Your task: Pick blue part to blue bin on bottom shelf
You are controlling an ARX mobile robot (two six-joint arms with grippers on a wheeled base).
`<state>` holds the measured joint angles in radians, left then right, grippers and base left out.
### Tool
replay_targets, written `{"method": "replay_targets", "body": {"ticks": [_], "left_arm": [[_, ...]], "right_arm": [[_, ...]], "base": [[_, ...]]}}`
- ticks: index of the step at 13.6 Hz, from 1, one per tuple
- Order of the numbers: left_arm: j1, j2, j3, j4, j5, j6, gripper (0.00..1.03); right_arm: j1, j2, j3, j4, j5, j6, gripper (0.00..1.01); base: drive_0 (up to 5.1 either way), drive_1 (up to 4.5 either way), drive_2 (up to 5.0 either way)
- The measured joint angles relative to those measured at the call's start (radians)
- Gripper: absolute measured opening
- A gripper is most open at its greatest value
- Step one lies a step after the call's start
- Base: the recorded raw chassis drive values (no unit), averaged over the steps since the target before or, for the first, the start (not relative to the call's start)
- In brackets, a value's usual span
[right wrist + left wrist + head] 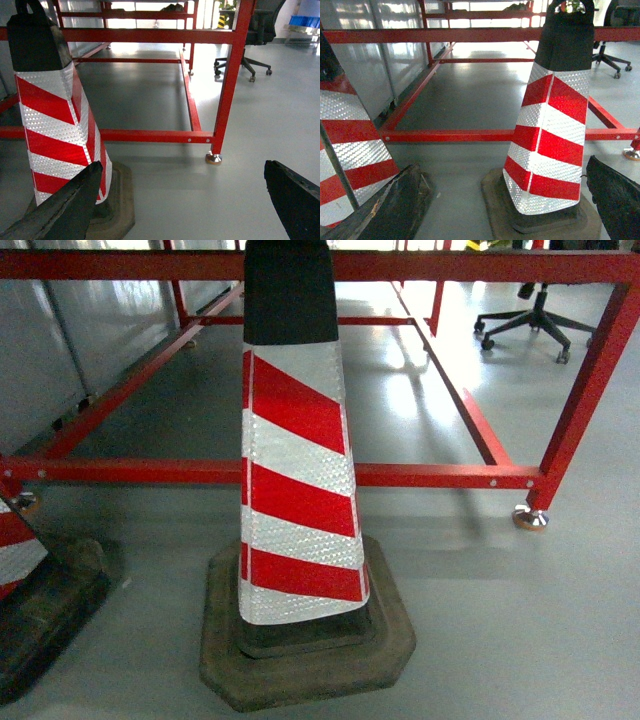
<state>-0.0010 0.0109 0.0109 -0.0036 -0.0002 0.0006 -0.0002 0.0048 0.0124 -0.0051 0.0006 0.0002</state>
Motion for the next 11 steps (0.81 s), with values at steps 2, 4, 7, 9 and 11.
{"method": "replay_targets", "body": {"ticks": [2, 4, 7, 9, 11], "left_arm": [[0.000, 0.000, 0.000, 0.000, 0.000, 0.000, 0.98], [0.000, 0.000, 0.000, -0.003, 0.000, 0.000, 0.98], [0.000, 0.000, 0.000, -0.001, -0.003, 0.000, 0.98], [0.000, 0.000, 0.000, 0.000, -0.002, 0.000, 0.98], [0.000, 0.000, 0.000, 0.000, -0.002, 0.000, 0.98]], "right_arm": [[0.000, 0.000, 0.000, 0.000, 0.000, 0.000, 0.98], [0.000, 0.000, 0.000, -0.001, 0.000, 0.000, 0.98], [0.000, 0.000, 0.000, -0.001, 0.001, 0.001, 0.98], [0.000, 0.000, 0.000, 0.000, -0.002, 0.001, 0.98], [0.000, 0.000, 0.000, 0.000, -0.001, 0.000, 0.98]], "base": [[0.0, 0.00, 0.0], [0.0, 0.00, 0.0], [0.0, 0.00, 0.0], [0.0, 0.00, 0.0], [0.0, 0.00, 0.0]]}}
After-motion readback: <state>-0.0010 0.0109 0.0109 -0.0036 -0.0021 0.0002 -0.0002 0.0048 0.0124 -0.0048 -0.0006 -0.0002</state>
